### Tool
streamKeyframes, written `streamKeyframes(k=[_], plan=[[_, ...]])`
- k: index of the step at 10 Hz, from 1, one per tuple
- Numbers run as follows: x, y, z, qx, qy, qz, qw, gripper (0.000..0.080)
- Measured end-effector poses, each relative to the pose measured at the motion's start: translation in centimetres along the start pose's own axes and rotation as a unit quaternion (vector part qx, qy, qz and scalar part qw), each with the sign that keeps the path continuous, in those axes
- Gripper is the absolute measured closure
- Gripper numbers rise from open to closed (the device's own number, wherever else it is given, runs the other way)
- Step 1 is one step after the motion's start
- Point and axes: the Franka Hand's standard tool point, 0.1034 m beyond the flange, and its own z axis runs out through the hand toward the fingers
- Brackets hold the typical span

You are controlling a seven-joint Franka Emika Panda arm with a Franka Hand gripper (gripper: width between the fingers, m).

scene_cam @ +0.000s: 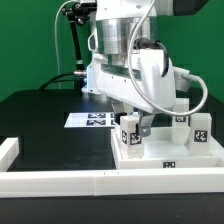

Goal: Assemble square table

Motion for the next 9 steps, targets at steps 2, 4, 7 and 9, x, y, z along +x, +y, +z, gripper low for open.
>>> streamKeyframes(k=[2, 4, 7, 9], plan=[[-0.72, -0.35, 0.18, 0.01, 0.002, -0.089, 0.996, 0.0151], [-0.4, -0.14, 0.21, 0.009, 0.003, -0.167, 0.986, 0.0151], [-0.47, -0.17, 0.24, 0.008, 0.004, -0.264, 0.964, 0.0151], [-1.07, -0.56, 0.18, 0.0, 0.009, -0.338, 0.941, 0.0151]])
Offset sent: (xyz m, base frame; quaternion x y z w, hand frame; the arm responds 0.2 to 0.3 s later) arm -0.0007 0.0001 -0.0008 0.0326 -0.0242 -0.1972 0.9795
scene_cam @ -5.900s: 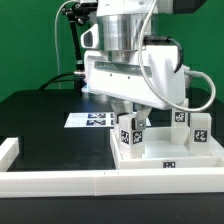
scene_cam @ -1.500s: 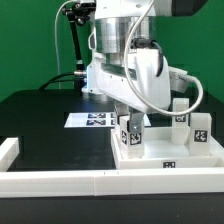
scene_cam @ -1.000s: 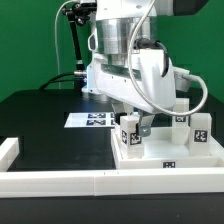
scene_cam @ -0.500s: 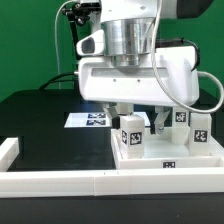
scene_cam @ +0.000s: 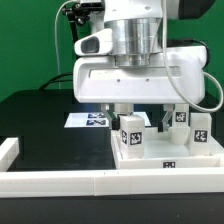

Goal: Assemble square table

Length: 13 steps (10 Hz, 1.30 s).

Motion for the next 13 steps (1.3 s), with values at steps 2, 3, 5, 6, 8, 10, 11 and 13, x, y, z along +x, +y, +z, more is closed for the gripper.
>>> streamKeyframes(k=[2, 3, 5, 6, 8, 10, 11, 13], plan=[[-0.1, -0.3, -0.1, -0.007, 0.001, -0.083, 0.997, 0.0151], [0.0, -0.2, -0.1, -0.008, 0.001, -0.111, 0.994, 0.0151], [0.2, 0.4, -0.1, -0.01, 0.0, -0.198, 0.98, 0.0151], [0.3, 0.6, -0.1, -0.012, 0.0, -0.241, 0.971, 0.0151], [0.4, 1.1, -0.1, -0.016, -0.002, -0.312, 0.95, 0.0151], [0.5, 1.3, -0.1, -0.019, -0.003, -0.342, 0.939, 0.016], [0.5, 1.3, 0.0, -0.019, -0.003, -0.34, 0.94, 0.016], [0.4, 1.3, 0.0, -0.019, -0.004, -0.335, 0.942, 0.0322]])
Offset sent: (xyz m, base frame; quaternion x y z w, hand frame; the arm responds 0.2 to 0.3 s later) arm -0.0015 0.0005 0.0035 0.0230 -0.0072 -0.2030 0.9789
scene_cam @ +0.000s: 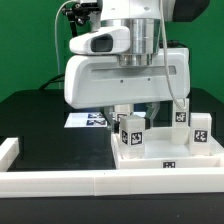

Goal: Assemble square table

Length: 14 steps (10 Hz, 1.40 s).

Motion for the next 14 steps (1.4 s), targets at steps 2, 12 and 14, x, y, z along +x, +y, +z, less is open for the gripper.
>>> streamKeyframes(k=[2, 12, 14], plan=[[-0.03, 0.01, 0.03, 0.0, 0.0, 0.009, 1.0, 0.051], [0.37, -0.2, 0.13, 0.005, 0.019, 0.433, 0.901, 0.0509], [0.34, -0.12, 0.13, 0.008, 0.019, 0.495, 0.869, 0.0509]])
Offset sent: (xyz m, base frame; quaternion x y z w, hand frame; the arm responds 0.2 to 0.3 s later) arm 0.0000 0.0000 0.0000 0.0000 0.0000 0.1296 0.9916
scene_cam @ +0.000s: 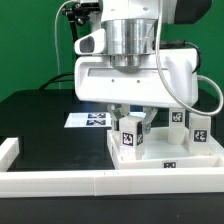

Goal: Assemble square table

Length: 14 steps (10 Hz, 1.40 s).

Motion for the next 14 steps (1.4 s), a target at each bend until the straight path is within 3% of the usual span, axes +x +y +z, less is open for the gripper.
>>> streamKeyframes(k=[3, 5, 10, 12, 14], plan=[[0.05, 0.11, 0.01, 0.005, -0.002, 0.124, 0.992, 0.0509], [-0.02, 0.31, -0.02, 0.017, 0.0, 0.215, 0.976, 0.0509], [-0.29, 0.1, 0.07, 0.028, -0.016, 0.416, 0.909, 0.0508], [-0.41, -0.02, 0.09, 0.03, -0.024, 0.508, 0.861, 0.0508], [-0.37, 0.1, 0.12, 0.03, -0.026, 0.54, 0.841, 0.0473]])
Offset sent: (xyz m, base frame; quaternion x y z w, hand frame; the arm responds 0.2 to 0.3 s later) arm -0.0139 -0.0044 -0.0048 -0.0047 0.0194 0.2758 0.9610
